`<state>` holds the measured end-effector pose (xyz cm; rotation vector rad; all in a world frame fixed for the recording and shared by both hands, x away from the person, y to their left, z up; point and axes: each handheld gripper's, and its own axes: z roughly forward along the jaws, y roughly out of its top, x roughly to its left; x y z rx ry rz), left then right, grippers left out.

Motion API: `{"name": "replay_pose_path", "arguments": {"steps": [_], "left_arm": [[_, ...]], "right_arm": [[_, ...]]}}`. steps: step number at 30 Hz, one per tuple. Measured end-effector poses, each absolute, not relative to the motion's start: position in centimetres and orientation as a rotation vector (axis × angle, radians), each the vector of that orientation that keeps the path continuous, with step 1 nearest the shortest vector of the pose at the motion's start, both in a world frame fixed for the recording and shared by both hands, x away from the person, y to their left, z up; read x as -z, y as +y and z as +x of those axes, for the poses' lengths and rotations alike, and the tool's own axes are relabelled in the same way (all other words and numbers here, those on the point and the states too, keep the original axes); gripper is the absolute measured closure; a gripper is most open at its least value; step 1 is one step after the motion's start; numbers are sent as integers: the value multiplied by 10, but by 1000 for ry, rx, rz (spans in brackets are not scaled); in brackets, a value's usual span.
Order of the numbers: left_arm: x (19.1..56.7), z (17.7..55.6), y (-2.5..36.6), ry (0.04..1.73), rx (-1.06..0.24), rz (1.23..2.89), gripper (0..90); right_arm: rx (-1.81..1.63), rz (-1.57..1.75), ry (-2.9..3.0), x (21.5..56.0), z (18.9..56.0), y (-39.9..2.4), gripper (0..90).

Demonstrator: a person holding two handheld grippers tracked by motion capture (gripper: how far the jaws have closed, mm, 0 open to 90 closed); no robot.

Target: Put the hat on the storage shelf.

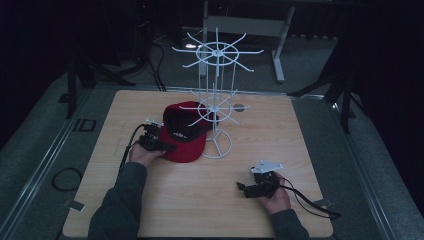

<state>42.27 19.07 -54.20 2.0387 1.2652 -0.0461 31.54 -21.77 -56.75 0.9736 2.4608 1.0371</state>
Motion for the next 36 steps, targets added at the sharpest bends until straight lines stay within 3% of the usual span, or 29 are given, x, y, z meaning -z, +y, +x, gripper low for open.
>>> {"name": "replay_pose_path", "arguments": {"steps": [4, 11, 17, 27, 36], "left_arm": [[541, 417, 183, 1214, 90, 2088, 667], [526, 403, 177, 1142, 15, 2117, 763], [517, 398, 179, 1170, -17, 2036, 850], [508, 391, 186, 1203, -143, 2013, 857], [497, 389, 202, 1256, -182, 1926, 857]], "right_arm": [[-1037, 973, 2461, 568, 315, -218, 147], [-1037, 973, 2461, 568, 315, -218, 147], [-1037, 973, 2461, 568, 315, -218, 147], [-1037, 973, 2461, 568, 315, -218, 147], [-1037, 973, 2463, 567, 316, -218, 147]]}}
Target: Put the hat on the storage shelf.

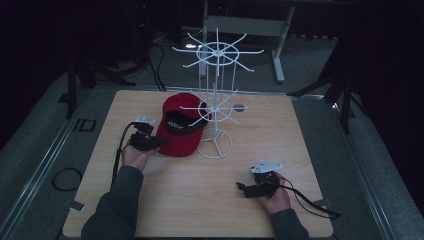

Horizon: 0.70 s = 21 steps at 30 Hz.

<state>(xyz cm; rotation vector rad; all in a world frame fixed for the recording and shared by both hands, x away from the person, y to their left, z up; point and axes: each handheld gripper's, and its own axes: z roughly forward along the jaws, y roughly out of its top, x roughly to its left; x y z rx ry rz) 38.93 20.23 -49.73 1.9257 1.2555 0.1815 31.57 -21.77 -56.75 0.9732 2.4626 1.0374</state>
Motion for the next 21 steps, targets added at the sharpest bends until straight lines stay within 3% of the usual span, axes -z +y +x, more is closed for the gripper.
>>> {"name": "replay_pose_path", "arguments": {"steps": [21], "left_arm": [[466, 370, 243, 1347, -477, 1737, 856]], "right_arm": [[-1037, 971, 2464, 567, 316, -218, 147]]}}
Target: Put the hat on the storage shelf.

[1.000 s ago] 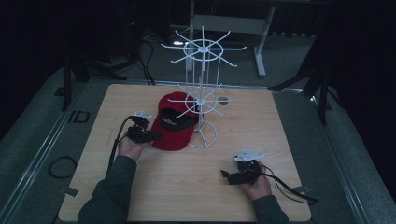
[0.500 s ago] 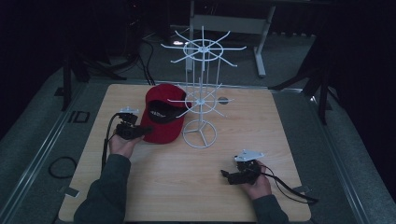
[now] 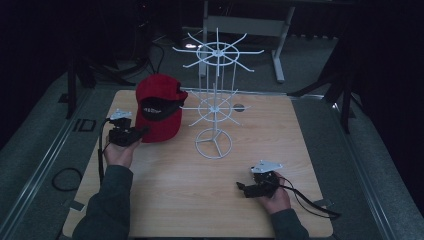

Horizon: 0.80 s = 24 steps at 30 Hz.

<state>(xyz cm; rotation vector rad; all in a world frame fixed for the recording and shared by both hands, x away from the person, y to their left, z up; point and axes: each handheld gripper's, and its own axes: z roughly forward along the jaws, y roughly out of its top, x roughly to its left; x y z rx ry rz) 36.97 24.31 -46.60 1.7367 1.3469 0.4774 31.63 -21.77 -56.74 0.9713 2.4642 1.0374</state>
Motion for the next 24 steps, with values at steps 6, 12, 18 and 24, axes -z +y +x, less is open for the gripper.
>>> {"name": "replay_pose_path", "arguments": {"steps": [6, 12, 18, 24], "left_arm": [[459, 362, 248, 1342, -533, 1720, 856], [454, 357, 248, 1330, -584, 1699, 855], [446, 352, 245, 1309, -629, 1682, 855], [439, 353, 245, 1293, -616, 1663, 855]], "right_arm": [[-1038, 969, 2464, 568, 316, -218, 147], [-1038, 970, 2464, 567, 316, -218, 148], [-1039, 965, 2462, 568, 317, -218, 148], [-1039, 966, 2462, 568, 317, -218, 147]]}}
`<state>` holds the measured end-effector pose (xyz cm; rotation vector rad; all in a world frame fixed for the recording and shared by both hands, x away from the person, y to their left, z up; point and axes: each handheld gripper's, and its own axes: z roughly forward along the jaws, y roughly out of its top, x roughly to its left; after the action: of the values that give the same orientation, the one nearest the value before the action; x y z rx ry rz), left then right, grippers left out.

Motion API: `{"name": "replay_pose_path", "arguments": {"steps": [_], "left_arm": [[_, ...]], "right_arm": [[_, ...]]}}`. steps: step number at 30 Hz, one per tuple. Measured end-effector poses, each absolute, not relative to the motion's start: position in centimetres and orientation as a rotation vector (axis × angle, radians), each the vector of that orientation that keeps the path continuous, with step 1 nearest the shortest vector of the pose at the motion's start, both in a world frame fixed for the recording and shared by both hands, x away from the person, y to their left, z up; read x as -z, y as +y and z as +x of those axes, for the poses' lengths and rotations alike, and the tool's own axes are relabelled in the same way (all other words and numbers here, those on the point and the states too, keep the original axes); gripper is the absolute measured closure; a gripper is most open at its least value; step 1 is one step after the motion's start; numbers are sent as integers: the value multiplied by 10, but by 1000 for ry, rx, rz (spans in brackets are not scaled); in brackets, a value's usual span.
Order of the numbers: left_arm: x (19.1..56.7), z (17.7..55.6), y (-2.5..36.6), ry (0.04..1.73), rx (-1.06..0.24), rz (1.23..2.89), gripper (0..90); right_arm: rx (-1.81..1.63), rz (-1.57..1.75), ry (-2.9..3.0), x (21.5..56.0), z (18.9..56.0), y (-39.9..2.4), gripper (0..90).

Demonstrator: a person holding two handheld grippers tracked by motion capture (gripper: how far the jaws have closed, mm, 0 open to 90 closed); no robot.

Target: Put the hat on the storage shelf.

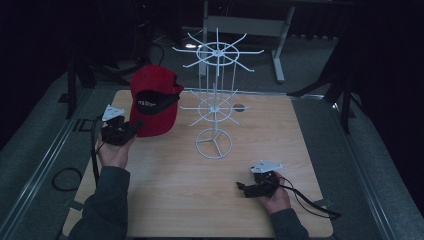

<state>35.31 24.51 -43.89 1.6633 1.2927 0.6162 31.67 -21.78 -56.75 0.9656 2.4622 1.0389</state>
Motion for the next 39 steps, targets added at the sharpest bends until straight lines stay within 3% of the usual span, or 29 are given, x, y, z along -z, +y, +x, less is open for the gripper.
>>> {"name": "replay_pose_path", "arguments": {"steps": [39], "left_arm": [[383, 347, 243, 1192, -677, 1482, 856]], "right_arm": [[-1037, 966, 2462, 568, 317, -218, 147]]}}
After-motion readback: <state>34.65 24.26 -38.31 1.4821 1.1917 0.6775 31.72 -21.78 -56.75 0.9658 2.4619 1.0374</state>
